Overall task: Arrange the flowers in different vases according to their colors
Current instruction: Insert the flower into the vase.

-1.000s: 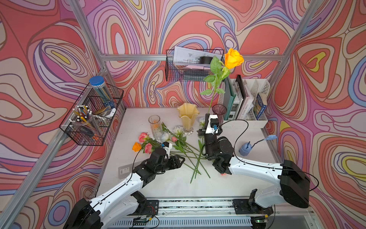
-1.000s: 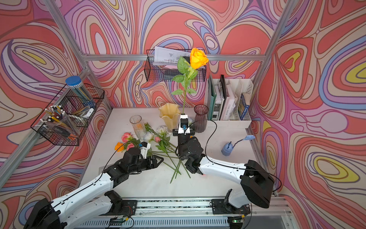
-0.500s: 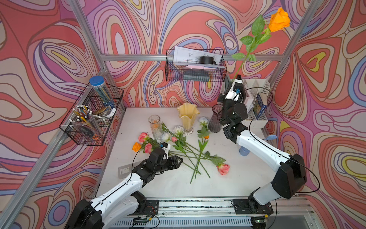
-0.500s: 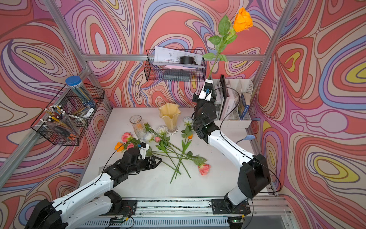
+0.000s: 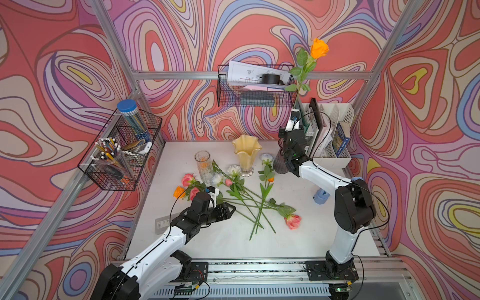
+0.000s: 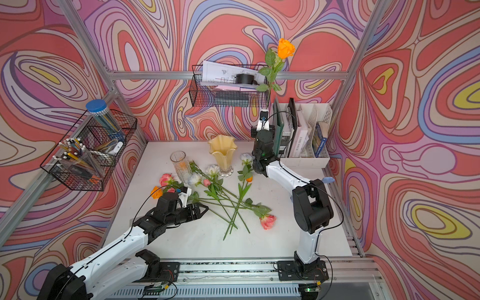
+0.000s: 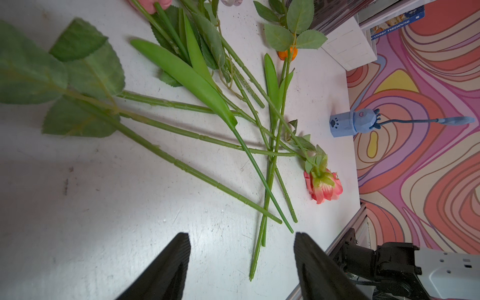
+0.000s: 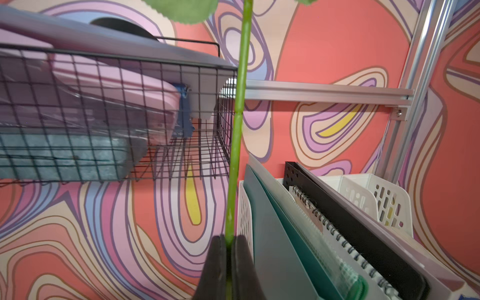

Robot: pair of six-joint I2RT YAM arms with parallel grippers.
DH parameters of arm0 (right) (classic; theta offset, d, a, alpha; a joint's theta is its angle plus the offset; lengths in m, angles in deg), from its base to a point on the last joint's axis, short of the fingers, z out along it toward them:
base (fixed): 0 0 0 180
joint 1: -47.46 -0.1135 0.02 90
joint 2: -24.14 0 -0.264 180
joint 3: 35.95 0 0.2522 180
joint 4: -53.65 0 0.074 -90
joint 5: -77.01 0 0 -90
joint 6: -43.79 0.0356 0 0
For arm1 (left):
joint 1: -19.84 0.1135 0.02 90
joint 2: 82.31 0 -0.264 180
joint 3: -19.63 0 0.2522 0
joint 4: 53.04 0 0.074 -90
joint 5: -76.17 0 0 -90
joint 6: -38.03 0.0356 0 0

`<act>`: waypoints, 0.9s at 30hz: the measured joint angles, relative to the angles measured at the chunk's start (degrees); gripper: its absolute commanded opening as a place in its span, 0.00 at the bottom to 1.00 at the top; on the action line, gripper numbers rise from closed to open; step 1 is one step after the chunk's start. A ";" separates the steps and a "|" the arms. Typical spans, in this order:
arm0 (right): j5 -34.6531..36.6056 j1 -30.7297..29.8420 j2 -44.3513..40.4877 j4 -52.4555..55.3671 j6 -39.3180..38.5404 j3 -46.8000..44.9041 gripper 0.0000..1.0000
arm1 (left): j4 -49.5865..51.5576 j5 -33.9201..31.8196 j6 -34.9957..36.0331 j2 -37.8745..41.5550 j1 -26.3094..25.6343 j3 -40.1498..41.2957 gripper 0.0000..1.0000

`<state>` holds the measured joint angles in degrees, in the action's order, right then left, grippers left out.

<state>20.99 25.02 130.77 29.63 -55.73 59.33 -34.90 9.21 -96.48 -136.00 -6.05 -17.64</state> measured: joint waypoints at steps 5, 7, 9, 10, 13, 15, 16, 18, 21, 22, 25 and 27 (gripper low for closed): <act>-0.22 1.20 0.22 -1.86 0.85 -0.72 0.00 | -0.04 0.28 0.17 -0.09 0.15 0.37 0.70; -0.26 1.20 0.22 -2.36 1.07 -1.31 0.00 | -0.04 0.46 0.17 -0.39 0.24 0.55 0.70; -0.48 1.20 0.22 -2.91 1.55 -2.32 0.18 | -0.04 0.63 0.17 -0.90 0.39 0.55 0.70; -0.70 1.18 0.22 -3.26 1.64 -2.97 0.29 | -0.04 0.66 0.17 -1.09 0.46 0.55 0.70; -1.38 1.14 0.09 -3.76 2.95 -5.97 0.50 | -0.04 0.81 0.17 -1.27 0.48 0.61 0.70; -1.64 1.14 -0.20 -3.52 3.43 -7.72 0.66 | -0.07 0.85 0.17 -1.27 0.50 0.61 0.70; -1.81 1.14 -0.48 -3.41 3.72 -8.33 0.68 | -0.07 0.90 0.17 -1.27 0.50 0.61 0.70; -2.34 1.14 -1.66 -2.64 4.57 -9.33 0.74 | -0.04 1.05 0.17 -1.20 0.57 0.63 0.70; -2.84 1.14 -5.29 -0.68 5.49 -9.86 0.78 | -0.02 1.07 0.17 -1.03 0.76 0.63 0.70; -3.06 1.14 -6.69 -0.24 5.88 -9.90 0.83 | 0.00 1.07 0.17 -0.81 0.79 0.63 0.70; -3.78 1.14 -12.50 2.21 7.52 -9.99 0.84 | 0.31 1.05 0.17 0.55 0.81 0.66 0.70; -5.20 1.14 -16.63 6.56 9.51 -9.55 0.83 | 0.81 0.94 0.20 1.84 0.83 0.66 0.70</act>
<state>15.79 26.16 114.14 36.19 -46.22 49.77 -34.09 10.15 -96.29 -134.17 -5.22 -16.99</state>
